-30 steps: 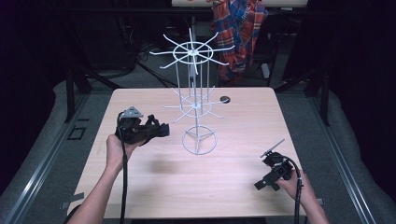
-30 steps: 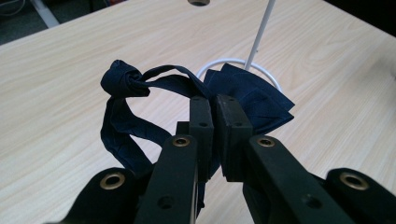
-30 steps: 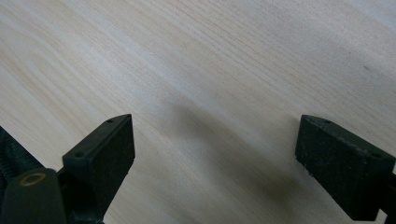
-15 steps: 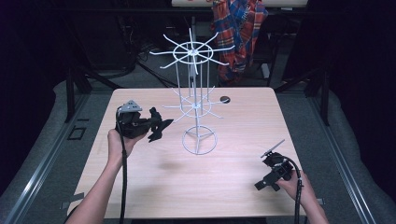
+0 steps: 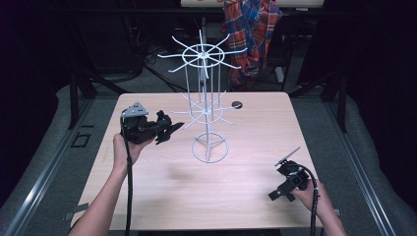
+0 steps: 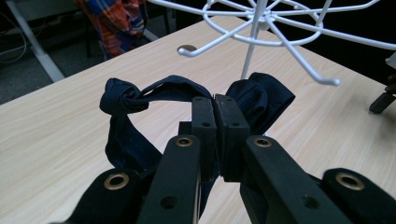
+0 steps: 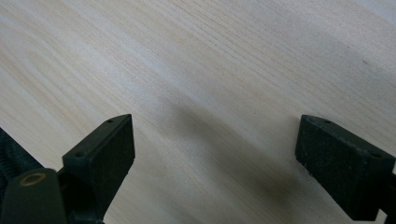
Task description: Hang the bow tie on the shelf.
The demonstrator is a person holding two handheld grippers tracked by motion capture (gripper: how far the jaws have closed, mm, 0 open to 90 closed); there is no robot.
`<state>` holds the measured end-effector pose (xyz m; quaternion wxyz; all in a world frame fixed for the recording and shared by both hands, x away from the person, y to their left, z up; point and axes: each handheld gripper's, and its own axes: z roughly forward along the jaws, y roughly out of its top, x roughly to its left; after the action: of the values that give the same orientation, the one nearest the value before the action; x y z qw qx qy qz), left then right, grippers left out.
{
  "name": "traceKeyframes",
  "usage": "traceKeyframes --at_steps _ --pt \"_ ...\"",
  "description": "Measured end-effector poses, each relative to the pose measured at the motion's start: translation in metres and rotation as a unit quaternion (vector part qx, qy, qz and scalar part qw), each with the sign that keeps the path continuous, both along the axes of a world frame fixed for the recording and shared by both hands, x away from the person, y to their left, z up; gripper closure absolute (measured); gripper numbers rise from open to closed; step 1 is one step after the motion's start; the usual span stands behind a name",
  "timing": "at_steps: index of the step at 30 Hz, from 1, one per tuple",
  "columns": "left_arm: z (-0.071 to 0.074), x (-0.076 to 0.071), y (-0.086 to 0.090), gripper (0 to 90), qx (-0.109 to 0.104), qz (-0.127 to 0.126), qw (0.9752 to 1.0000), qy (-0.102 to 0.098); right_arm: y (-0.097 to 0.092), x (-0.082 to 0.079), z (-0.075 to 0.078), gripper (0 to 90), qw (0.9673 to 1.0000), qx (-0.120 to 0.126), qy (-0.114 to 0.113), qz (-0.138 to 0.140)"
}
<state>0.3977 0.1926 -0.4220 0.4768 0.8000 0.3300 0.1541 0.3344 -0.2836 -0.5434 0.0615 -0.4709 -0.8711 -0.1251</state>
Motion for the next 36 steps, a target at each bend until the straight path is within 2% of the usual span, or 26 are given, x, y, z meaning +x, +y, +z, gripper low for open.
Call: traceKeyframes --at_steps 2,10,13,14,15,24,36 --pt "0.001 0.001 -0.002 87.5 0.001 -0.003 1.0 -0.002 0.0 0.0 -0.001 11.5 1.0 0.005 -0.002 -0.006" --pt "0.006 0.002 -0.002 87.5 -0.006 -0.003 0.9999 -0.012 0.0 0.0 0.0 11.5 1.0 0.0 0.001 -0.001" --pt "0.008 0.004 -0.002 87.5 -0.005 -0.006 0.9999 -0.012 0.0 0.0 -0.001 11.5 1.0 0.003 0.0 -0.004" --pt "0.008 0.004 -0.002 87.5 -0.003 -0.008 0.9999 -0.012 0.001 -0.001 -0.001 11.6 0.9999 0.011 -0.001 -0.011" --pt "0.008 0.004 -0.002 87.5 -0.006 -0.01 0.9999 -0.012 0.0 0.0 -0.001 11.5 1.0 0.0 0.001 -0.001" --pt "0.012 0.008 -0.009 87.5 -0.002 -0.024 0.9996 -0.015 0.0 0.0 -0.001 11.5 1.0 0.004 0.001 -0.006" --pt "0.009 0.015 -0.016 87.4 0.007 -0.039 0.9992 -0.003 0.0 -0.001 -0.002 11.5 0.9999 0.007 -0.001 -0.011"
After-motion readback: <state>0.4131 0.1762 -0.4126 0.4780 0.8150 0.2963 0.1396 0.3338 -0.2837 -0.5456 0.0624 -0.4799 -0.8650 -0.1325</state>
